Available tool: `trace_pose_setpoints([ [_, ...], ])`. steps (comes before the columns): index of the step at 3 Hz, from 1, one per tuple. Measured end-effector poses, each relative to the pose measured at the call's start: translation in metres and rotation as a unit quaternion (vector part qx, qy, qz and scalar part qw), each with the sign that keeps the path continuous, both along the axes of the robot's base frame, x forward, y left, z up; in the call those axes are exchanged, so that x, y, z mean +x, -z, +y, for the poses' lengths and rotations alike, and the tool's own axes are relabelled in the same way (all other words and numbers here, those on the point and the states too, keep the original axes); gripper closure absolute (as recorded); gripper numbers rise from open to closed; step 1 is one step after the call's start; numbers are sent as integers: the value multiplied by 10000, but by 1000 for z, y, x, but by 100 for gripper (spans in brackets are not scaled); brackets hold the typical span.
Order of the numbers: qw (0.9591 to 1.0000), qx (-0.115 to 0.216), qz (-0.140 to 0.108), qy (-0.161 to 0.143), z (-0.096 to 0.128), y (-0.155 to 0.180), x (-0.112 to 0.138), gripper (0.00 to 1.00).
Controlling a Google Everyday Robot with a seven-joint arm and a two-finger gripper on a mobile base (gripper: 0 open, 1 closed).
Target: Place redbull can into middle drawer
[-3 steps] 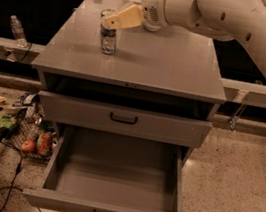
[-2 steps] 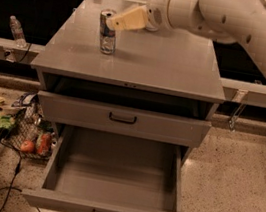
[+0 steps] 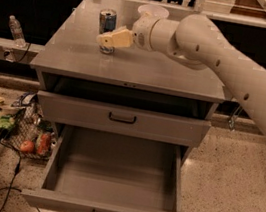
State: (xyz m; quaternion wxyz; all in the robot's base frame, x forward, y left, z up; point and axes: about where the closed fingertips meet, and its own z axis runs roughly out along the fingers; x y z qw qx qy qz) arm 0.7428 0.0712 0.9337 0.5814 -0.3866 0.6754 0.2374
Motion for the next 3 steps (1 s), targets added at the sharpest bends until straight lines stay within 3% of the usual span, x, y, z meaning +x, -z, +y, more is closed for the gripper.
trace_pose_setpoints([
  [2, 9996, 185, -101, -196, 32, 30, 39, 0],
  [3, 9988, 314, -153, -357, 46, 35, 51, 25],
])
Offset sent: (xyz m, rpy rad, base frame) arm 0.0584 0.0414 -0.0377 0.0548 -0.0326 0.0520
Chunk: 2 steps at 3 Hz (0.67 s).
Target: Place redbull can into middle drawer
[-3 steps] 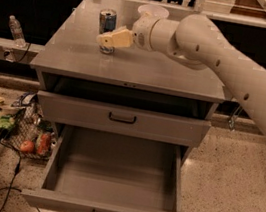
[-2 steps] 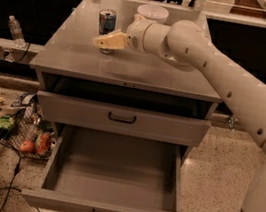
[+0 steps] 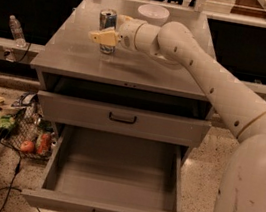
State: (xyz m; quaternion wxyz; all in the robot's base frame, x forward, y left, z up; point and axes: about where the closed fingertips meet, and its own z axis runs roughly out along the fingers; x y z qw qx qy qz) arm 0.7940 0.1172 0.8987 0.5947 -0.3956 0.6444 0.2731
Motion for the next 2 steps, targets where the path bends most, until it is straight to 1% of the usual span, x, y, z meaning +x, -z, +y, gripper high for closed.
trace_pose_setpoints([
  [1, 10000, 36, -17, -73, 5, 2, 3, 49],
  [2, 9998, 101, -41, -176, 4, 0, -7, 71],
])
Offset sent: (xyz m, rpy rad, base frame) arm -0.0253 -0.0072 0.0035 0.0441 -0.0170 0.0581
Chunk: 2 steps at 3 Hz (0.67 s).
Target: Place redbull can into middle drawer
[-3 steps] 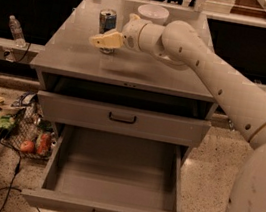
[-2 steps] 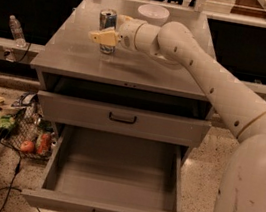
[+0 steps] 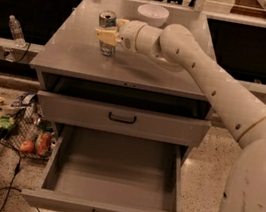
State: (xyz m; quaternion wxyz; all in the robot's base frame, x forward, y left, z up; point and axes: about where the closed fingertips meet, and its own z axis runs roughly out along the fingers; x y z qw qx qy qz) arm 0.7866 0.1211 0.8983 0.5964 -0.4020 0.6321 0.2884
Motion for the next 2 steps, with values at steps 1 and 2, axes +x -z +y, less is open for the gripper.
trace_pose_setpoints([
  [1, 9997, 215, -136, 38, -14, -22, -35, 95],
  [2, 9985, 246, -71, 492, -51, -44, -83, 100],
])
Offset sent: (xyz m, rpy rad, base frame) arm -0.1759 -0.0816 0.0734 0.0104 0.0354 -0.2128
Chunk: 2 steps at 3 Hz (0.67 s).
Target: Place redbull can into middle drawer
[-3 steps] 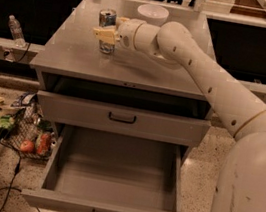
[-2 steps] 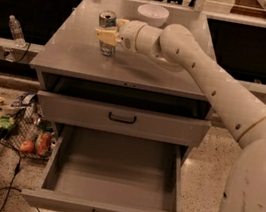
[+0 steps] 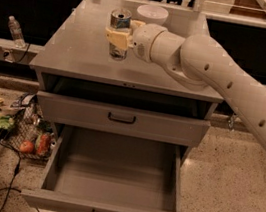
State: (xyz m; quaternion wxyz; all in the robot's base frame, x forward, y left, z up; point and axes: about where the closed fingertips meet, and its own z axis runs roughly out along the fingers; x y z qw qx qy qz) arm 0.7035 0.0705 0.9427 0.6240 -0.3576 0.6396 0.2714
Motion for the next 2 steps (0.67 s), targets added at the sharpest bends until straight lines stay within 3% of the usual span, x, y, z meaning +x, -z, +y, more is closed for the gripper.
trace_pose_setpoints([
  [1, 9968, 133, 282, 730, -30, -31, -53, 100],
  [2, 9907, 41, 717, 1157, -37, -16, -132, 100],
])
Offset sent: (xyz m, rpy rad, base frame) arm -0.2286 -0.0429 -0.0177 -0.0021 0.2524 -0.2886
